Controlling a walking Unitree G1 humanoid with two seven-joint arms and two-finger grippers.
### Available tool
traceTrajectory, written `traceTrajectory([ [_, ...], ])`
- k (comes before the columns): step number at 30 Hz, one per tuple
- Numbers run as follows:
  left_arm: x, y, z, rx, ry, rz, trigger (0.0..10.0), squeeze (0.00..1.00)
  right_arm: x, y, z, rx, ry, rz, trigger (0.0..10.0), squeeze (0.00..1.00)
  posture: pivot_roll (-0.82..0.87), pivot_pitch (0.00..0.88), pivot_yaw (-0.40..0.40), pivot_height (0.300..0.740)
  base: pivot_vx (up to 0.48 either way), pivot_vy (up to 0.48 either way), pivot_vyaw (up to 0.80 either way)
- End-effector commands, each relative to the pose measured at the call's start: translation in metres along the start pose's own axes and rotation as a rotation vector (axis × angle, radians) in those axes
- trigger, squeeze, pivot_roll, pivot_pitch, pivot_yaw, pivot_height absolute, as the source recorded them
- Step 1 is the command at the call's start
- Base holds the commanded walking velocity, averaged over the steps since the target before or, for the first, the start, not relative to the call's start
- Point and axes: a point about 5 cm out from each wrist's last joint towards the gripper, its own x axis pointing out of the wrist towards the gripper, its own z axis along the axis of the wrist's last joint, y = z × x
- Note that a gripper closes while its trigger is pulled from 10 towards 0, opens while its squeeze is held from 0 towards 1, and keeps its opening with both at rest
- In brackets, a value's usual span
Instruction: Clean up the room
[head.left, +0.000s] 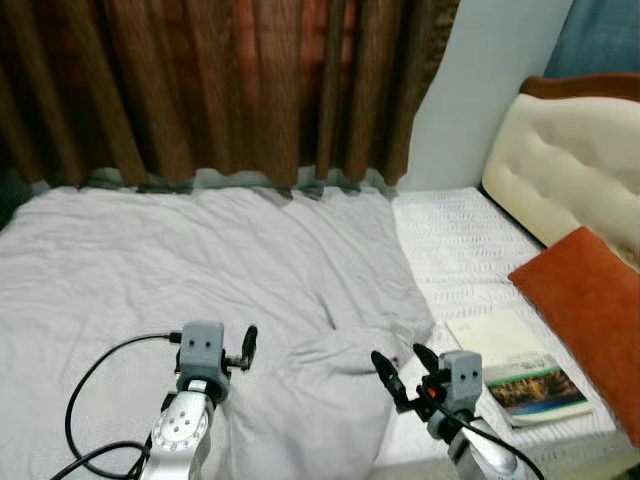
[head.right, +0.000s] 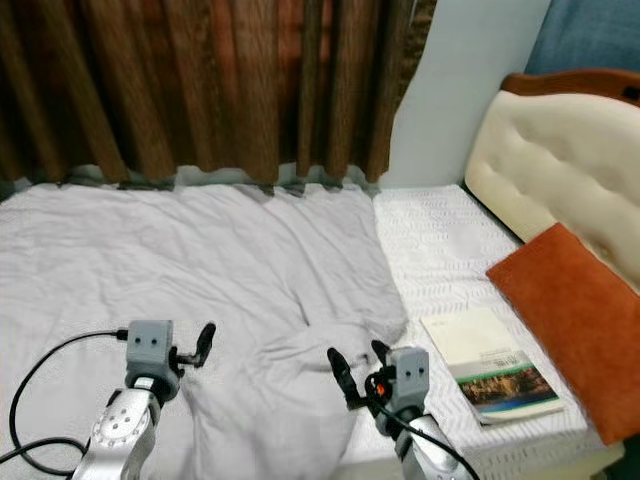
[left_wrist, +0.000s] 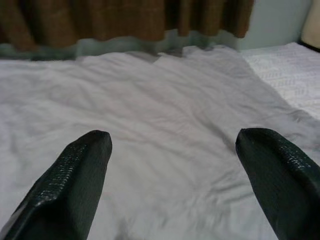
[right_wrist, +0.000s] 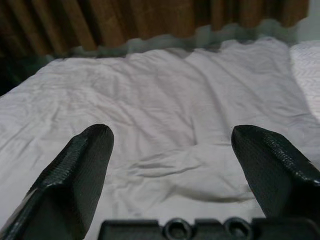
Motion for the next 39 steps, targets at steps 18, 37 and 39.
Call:
traceTrajectory([
  [18,0.045,0.102,0.012,0.034,0.189,0.338,10.0,0.0,-0.191,0.033,0.014,0.002,0.341,-0.056,10.0,0.0,-0.36,0.605,-0.226,0.74,0.0,0.0,0.0],
  [37,0.038,0.082,-0.021,-0.282,0.332,0.32,0.0,0.0,-0.196,0.051,0.018,0.067,0.379,-0.102,10.0,0.0,-0.35,0.613,-0.172,0.74,0.0,0.0,0.0],
  [39,0.039,0.081,-0.02,-0.255,0.332,0.31,0.0,0.0,-0.194,0.049,0.019,0.066,0.372,-0.109,10.0,0.0,-0.34,0.604,-0.164,0.74,0.0,0.0,0.0],
])
